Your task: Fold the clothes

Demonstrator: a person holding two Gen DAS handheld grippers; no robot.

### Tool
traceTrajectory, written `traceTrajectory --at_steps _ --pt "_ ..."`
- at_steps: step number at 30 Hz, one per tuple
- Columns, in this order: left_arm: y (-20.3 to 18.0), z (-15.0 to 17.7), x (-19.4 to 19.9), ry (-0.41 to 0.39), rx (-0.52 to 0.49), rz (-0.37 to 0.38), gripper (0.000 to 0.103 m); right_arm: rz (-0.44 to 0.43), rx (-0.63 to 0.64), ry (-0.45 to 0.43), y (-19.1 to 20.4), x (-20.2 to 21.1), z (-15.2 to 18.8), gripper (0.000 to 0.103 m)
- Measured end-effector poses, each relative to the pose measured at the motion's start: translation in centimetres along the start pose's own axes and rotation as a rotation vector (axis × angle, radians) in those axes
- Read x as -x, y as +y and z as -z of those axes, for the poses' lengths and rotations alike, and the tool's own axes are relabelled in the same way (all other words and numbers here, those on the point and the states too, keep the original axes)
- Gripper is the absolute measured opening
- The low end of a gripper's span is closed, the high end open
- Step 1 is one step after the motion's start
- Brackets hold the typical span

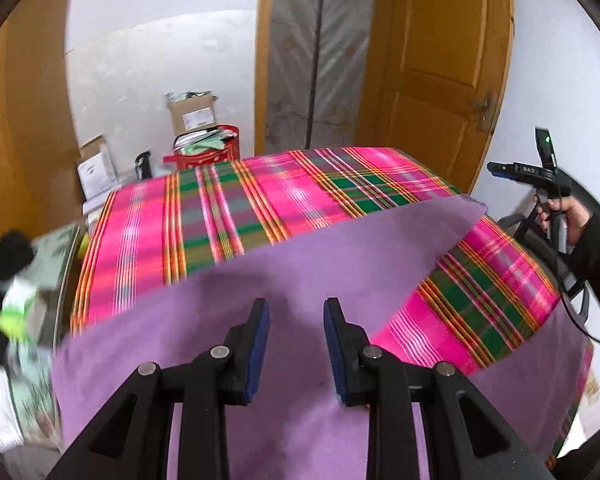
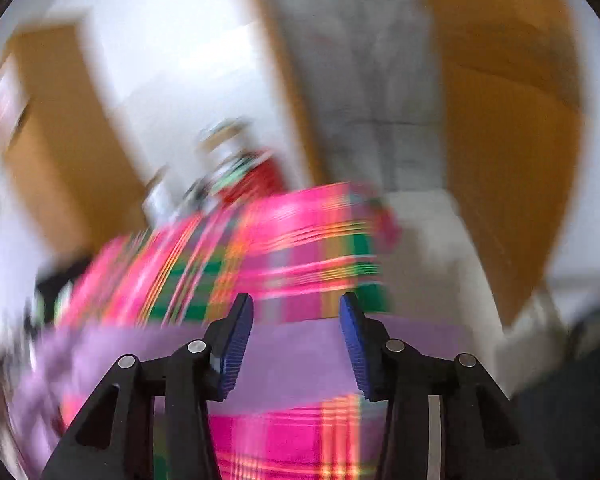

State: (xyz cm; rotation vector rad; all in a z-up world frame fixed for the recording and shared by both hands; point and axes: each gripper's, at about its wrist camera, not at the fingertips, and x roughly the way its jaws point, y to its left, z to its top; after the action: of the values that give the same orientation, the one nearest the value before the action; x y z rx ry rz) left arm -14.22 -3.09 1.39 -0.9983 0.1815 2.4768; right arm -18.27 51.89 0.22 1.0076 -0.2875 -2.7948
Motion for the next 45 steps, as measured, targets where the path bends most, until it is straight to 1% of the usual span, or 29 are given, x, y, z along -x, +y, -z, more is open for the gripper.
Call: traceTrajectory --at_steps 1,2,5,7,9,12,15,17,19,22,24,25,26,27,28,29,30,33,38,42,45 --pt "0.0 -0.9 -0.8 0.011 -0.021 -0.005 0.028 -0.024 0.07 0.041 1.3 -1.0 -0.2 0.047" --pt "0.1 -1.9 -2.0 0.026 -0.053 0.002 0.028 -0.053 0.171 0.102 3.0 -2.7 -0.3 0.047" --pt "0.1 -4.2 -5.4 0.066 -0.122 0.016 0.028 -0.107 0.356 0.183 6.0 -6.3 -0.5 0.047" --pt "0.0 -5.1 -7.9 0.091 -0.155 0.029 0.028 -0.14 0.42 0.235 7.1 -8.7 -0.5 0.047" --pt "0.2 -5.6 -10.6 0.131 -0.183 0.038 0.028 -0.166 0.461 0.28 7.4 -11.0 -0.5 0.047" --pt "1.2 -5.8 -13.7 0.175 -0.18 0.062 0.028 -0.205 0.522 0.337 7.9 -14.1 -0.3 0.047" --pt "2.1 -5.7 -16.0 0.22 -0.184 0.078 0.03 -0.251 0.561 0.378 8.1 -15.1 0.1 0.047" --pt "2.6 -5.4 -17.2 0.248 -0.194 0.087 0.03 -0.27 0.576 0.375 7.7 -15.3 0.3 0.047" --pt "2.7 -5.0 -17.8 0.27 -0.2 0.119 0.031 -0.293 0.57 0.374 7.4 -15.3 0.2 0.047" --pt "2.7 -4.7 -17.9 0.262 -0.22 0.147 0.035 -0.301 0.594 0.381 7.6 -15.1 0.2 0.048" --pt "2.7 -4.6 -18.0 0.263 -0.223 0.149 0.036 -0.288 0.631 0.395 8.1 -15.2 0.5 0.045" --pt "2.7 -4.7 -18.1 0.27 -0.217 0.146 0.037 -0.284 0.624 0.41 8.2 -15.4 0.3 0.04" --pt "2.7 -4.9 -18.2 0.278 -0.211 0.143 0.037 -0.278 0.608 0.427 8.4 -15.7 0.2 0.019" --pt "2.4 -5.0 -18.3 0.288 -0.213 0.133 0.037 -0.285 0.609 0.44 8.8 -15.7 0.3 0.006" --pt "2.2 -5.1 -18.3 0.297 -0.217 0.121 0.031 -0.292 0.61 0.453 9.2 -15.8 0.3 0.005" --pt "1.6 -5.0 -18.2 0.297 -0.232 0.125 0.014 -0.263 0.638 0.447 9.7 -15.5 0.5 0.005" --pt "1.1 -4.8 -18.1 0.296 -0.249 0.129 0.004 -0.234 0.665 0.442 10.2 -15.2 0.8 0.005" --pt "-0.8 -4.3 -17.3 0.273 -0.325 0.034 0.003 -0.171 0.703 0.391 11.1 -13.8 0.9 0.005" --pt "-0.1 -5.6 -13.1 0.145 -0.292 0.014 0.003 -0.119 0.694 0.239 12.1 -9.9 -2.0 0.005" --pt "1.3 -8.0 -8.7 0.04 -0.256 -0.019 0.003 -0.107 0.698 0.158 14.1 -8.7 -4.6 0.005" --pt "2.2 -9.2 -5.1 -0.043 -0.227 -0.034 0.003 -0.124 0.685 0.066 15.6 -6.4 -6.3 0.005"
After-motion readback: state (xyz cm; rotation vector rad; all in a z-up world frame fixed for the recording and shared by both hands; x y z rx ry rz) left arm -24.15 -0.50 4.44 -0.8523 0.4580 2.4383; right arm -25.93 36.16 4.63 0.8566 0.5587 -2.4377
